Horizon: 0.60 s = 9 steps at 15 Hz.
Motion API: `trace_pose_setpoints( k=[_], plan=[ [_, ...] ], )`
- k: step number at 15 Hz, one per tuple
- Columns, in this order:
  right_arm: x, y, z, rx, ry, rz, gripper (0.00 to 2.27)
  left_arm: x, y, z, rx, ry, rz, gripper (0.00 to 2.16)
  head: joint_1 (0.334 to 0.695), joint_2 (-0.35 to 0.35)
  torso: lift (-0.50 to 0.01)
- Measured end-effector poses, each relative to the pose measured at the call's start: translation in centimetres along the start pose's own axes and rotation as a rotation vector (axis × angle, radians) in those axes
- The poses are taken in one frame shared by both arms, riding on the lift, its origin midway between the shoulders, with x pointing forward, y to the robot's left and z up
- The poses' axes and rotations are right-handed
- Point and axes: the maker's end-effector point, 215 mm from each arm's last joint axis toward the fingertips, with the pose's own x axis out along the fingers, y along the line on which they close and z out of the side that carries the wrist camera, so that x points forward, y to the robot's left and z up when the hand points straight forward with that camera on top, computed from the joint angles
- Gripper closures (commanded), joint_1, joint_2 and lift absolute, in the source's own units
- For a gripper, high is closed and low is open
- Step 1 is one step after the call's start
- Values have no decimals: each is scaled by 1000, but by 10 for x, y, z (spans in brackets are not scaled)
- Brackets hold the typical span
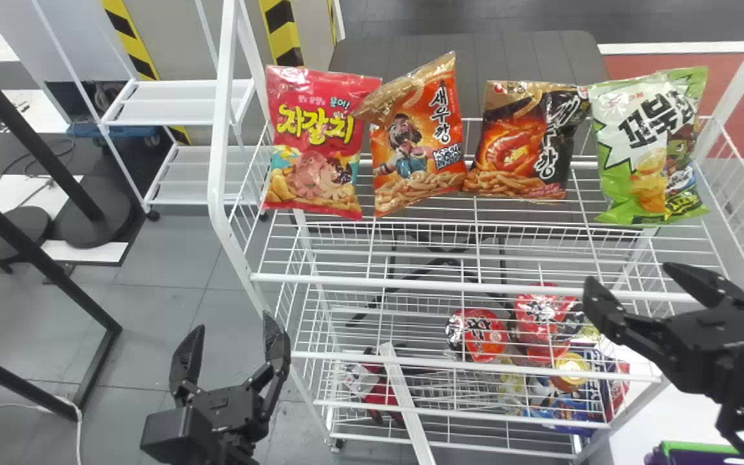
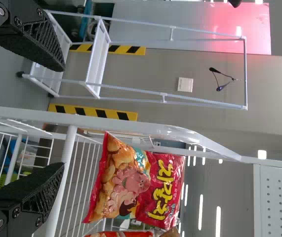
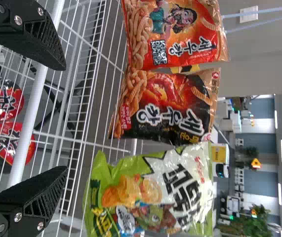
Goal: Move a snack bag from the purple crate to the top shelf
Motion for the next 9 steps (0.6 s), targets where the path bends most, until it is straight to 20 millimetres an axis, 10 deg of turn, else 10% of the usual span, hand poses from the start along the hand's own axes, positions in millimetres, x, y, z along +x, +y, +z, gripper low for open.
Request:
trace_pose_setpoints(
  k=[9],
  plan=[
    [-57, -17, -24, -23, -205, 7, 107, -3, -10, 1, 3, 11, -14, 147, 695, 29, 0]
  ],
)
